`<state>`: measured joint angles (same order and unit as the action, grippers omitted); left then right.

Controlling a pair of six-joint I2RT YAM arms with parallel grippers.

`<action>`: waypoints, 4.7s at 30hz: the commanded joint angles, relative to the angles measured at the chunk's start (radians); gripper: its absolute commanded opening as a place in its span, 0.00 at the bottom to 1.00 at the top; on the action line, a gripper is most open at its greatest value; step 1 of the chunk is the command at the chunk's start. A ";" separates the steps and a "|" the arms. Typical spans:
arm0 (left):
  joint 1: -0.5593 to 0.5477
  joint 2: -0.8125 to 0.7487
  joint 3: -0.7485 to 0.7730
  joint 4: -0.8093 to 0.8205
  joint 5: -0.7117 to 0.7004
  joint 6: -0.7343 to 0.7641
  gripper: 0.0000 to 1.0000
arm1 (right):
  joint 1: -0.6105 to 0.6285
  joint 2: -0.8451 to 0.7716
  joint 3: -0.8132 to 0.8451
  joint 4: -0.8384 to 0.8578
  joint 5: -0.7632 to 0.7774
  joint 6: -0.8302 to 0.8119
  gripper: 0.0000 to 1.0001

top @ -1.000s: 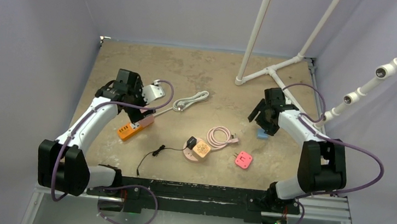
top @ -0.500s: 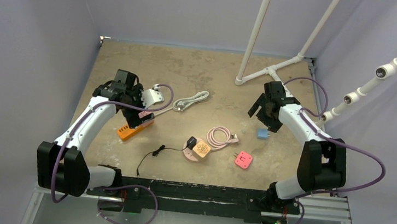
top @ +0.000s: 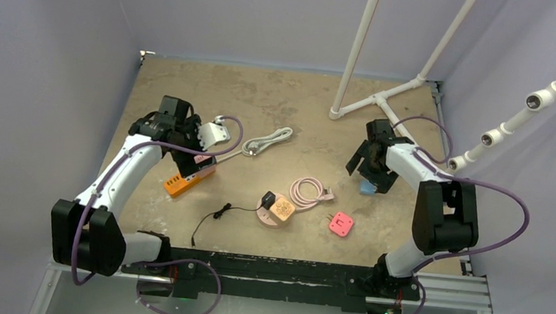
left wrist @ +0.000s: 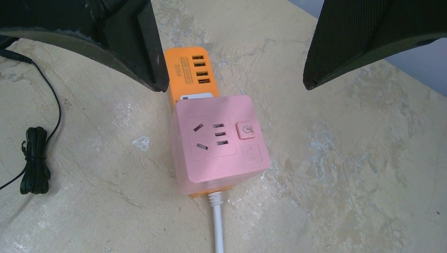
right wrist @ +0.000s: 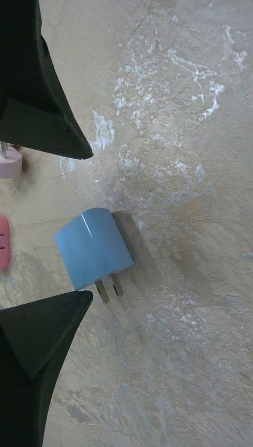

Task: Insert the plug
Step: Move the plug to the center of the board, then pick up the plug from the center of the board.

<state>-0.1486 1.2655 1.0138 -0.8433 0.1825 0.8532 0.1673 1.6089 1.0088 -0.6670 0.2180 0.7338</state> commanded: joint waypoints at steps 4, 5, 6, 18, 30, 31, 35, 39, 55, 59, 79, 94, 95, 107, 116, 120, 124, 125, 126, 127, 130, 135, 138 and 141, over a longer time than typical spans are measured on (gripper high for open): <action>0.012 0.013 0.035 0.041 0.029 0.008 0.99 | -0.005 0.002 0.003 -0.008 0.014 0.026 0.92; 0.012 0.016 0.039 0.044 0.035 0.003 0.99 | -0.004 0.022 0.004 0.006 0.017 0.026 0.90; 0.012 0.017 0.040 0.047 0.039 -0.002 0.99 | -0.002 0.032 0.002 0.018 -0.004 0.027 0.87; 0.012 0.032 0.007 0.044 0.033 0.002 0.99 | 0.025 0.026 0.027 0.105 -0.115 0.066 0.56; 0.012 0.025 -0.047 0.060 0.029 0.022 0.99 | 0.025 0.028 0.045 0.129 -0.144 0.063 0.55; 0.012 0.025 -0.045 0.061 0.034 0.022 0.99 | 0.024 0.031 0.040 0.131 -0.146 0.063 0.58; 0.012 0.027 -0.029 0.050 0.054 0.023 0.99 | 0.024 0.040 0.025 0.150 -0.177 0.063 0.55; 0.012 0.026 -0.003 0.022 0.077 0.020 0.99 | 0.025 0.051 0.032 0.171 -0.165 0.061 0.47; 0.012 -0.081 0.144 -0.007 0.301 0.005 0.99 | 0.146 -0.032 0.156 0.109 -0.110 -0.016 0.59; 0.012 -0.079 0.156 -0.042 0.291 0.018 0.99 | 0.141 -0.023 0.155 0.078 -0.008 -0.009 0.85; 0.012 -0.080 0.167 -0.037 0.253 0.022 0.99 | 0.139 0.112 0.154 0.246 0.021 -0.250 0.99; 0.012 -0.084 0.203 -0.060 0.240 0.015 0.99 | 0.192 0.092 0.087 0.295 -0.129 -0.267 0.87; 0.012 -0.084 0.203 -0.063 0.240 0.014 0.99 | 0.201 0.088 0.080 0.294 -0.134 -0.261 0.85; 0.012 -0.090 0.189 -0.110 0.254 0.041 0.99 | 0.223 0.123 0.086 0.281 -0.067 -0.214 0.61; 0.012 -0.115 0.188 -0.119 0.304 0.062 0.99 | 0.222 0.110 0.098 0.287 -0.052 -0.220 0.30; 0.012 -0.121 0.187 -0.131 0.322 0.060 0.99 | 0.228 0.115 0.113 0.286 -0.059 -0.220 0.25; 0.012 -0.138 0.179 -0.114 0.353 0.040 0.99 | 0.269 0.072 0.163 0.294 -0.084 -0.238 0.22; 0.012 -0.143 0.178 -0.107 0.366 0.032 0.99 | 0.285 0.040 0.179 0.307 -0.098 -0.252 0.21; 0.012 -0.150 0.177 -0.100 0.386 0.032 0.99 | 0.303 0.015 0.195 0.318 -0.117 -0.265 0.21; 0.012 -0.158 0.175 -0.090 0.410 0.032 0.99 | 0.324 -0.013 0.214 0.331 -0.138 -0.278 0.20; 0.012 -0.192 0.167 -0.057 0.518 0.059 0.99 | 0.390 -0.099 0.259 0.386 -0.225 -0.333 0.17; 0.012 -0.288 0.122 0.091 0.671 0.057 0.99 | 0.505 -0.194 0.323 0.458 -0.369 -0.371 0.15; 0.012 -0.336 0.101 0.267 0.658 -0.133 0.99 | 0.612 -0.241 0.336 0.532 -0.338 -0.373 0.15; 0.012 -0.366 0.126 0.416 0.580 -0.497 0.99 | 0.714 -0.283 0.324 0.611 -0.234 -0.369 0.12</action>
<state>-0.1440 0.9340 1.1210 -0.7013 0.7593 0.7536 0.7818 1.3678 1.3220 -0.1848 -0.0742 0.3908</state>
